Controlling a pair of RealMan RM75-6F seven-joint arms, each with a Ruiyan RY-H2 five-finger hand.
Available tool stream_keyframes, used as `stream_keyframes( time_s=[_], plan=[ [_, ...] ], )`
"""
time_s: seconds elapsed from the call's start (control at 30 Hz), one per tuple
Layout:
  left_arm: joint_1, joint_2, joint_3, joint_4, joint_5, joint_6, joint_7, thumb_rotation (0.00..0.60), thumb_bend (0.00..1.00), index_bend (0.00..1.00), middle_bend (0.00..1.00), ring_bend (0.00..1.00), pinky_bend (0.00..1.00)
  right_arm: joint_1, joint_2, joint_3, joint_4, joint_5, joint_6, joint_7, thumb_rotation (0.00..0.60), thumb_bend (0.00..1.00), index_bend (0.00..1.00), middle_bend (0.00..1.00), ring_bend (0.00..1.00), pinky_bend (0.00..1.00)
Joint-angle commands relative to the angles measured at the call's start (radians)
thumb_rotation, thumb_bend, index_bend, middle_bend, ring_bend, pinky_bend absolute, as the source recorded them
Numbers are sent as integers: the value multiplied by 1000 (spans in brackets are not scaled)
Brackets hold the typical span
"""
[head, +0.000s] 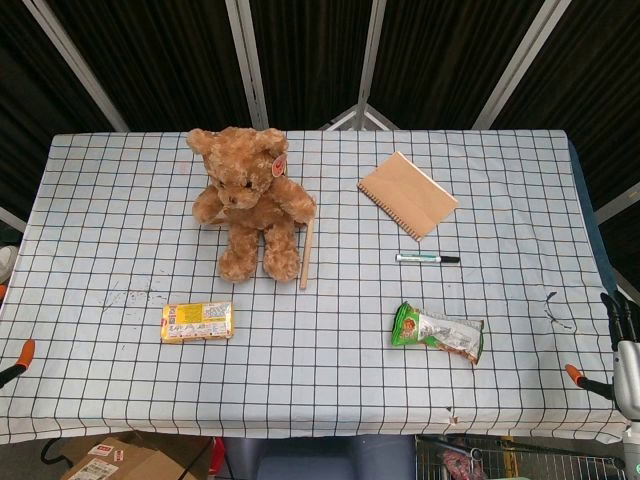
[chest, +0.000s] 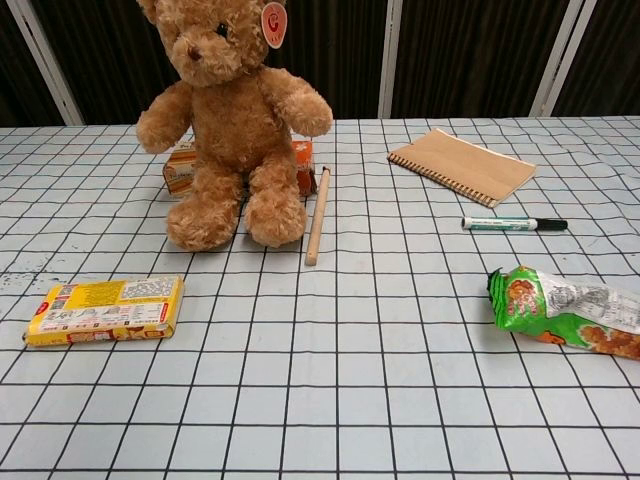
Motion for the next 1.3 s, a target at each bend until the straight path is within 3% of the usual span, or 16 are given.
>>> stream_keyframes(
  time_s=[0.03, 0.47, 0.57, 0.73, 0.83, 0.93, 1.1, 1.3],
  plan=[
    [-1, 0, 0, 1, -1, -1, 2, 600, 444, 141, 0, 0, 0, 0, 0, -1, -1, 0, -1, -1, 600, 125, 0, 0, 0, 0],
    [-11, 2, 2, 1, -7, -27, -15, 600, 424, 140, 0, 0, 0, -6, 5, 9, -10, 17, 6, 19, 600, 125, 0, 0, 0, 0],
    [-38, 24, -9, -15, -40, -106, -89, 600, 414, 132, 0, 0, 0, -4, -4, 3, 1, 14, 0, 10, 600, 125, 0, 0, 0, 0],
    [-124, 75, -54, -24, -75, -292, -317, 600, 329, 120, 0, 0, 0, 20, -19, 6, 22, 32, -42, -13, 600, 125, 0, 0, 0, 0],
    [-201, 106, -95, -22, -121, -454, -473, 600, 318, 114, 0, 0, 0, 32, -35, 10, 28, 21, -43, -30, 600, 125, 0, 0, 0, 0],
    [-279, 131, -131, 1, -181, -590, -521, 600, 318, 111, 0, 0, 0, 35, -47, 9, 31, 17, -38, -56, 600, 126, 0, 0, 0, 0],
    [-406, 81, -206, 62, -325, -728, -544, 600, 311, 111, 0, 0, 0, 39, -59, 11, 30, 37, -45, -82, 600, 125, 0, 0, 0, 0],
    [-515, -27, -292, 178, -450, -815, -638, 600, 281, 111, 0, 0, 0, 42, -59, 21, 39, 68, -57, -74, 600, 125, 0, 0, 0, 0]
  ],
)
